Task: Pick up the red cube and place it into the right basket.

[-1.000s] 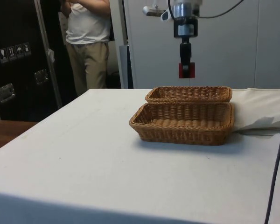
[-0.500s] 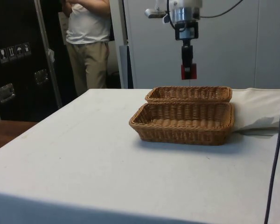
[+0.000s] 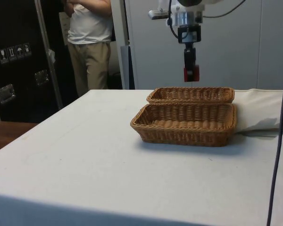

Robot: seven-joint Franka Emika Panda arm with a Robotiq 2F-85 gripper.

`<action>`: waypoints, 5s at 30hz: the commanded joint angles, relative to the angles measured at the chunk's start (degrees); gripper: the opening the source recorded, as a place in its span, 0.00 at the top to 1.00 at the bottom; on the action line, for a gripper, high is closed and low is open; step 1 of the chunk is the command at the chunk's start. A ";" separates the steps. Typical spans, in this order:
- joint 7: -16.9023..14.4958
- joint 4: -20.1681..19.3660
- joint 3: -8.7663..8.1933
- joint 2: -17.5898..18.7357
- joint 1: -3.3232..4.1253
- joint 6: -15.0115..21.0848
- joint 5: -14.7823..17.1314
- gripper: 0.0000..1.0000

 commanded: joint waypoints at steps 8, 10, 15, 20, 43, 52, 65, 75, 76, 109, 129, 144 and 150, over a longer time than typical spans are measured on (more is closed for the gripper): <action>0.97 -0.46 -0.52 2.46 -0.11 3.78 -0.23 0.97; 0.80 -1.20 -0.69 3.32 -0.11 5.56 0.52 0.97; 0.80 -2.01 -0.80 4.64 0.00 7.39 1.20 0.97; 0.23 -3.50 -0.63 6.30 -0.06 11.40 3.61 0.97; -4.76 -3.32 0.00 12.26 -0.06 13.98 13.98 0.97; -4.58 -3.27 -0.11 12.49 0.00 13.98 13.81 0.97; -4.53 -3.27 -0.29 12.49 0.06 13.87 13.75 0.89; -5.04 -3.21 -0.29 12.03 -0.17 13.41 14.09 0.03; -5.04 -3.21 -0.29 12.03 -0.17 13.35 14.09 0.00; 6.25 -0.86 5.16 5.56 1.95 11.00 6.99 0.00; 12.03 1.38 9.85 5.10 2.29 10.83 4.41 0.00; 16.10 2.18 14.50 2.64 2.69 9.40 1.66 0.00; 16.96 2.35 16.62 2.75 2.75 9.57 2.01 0.00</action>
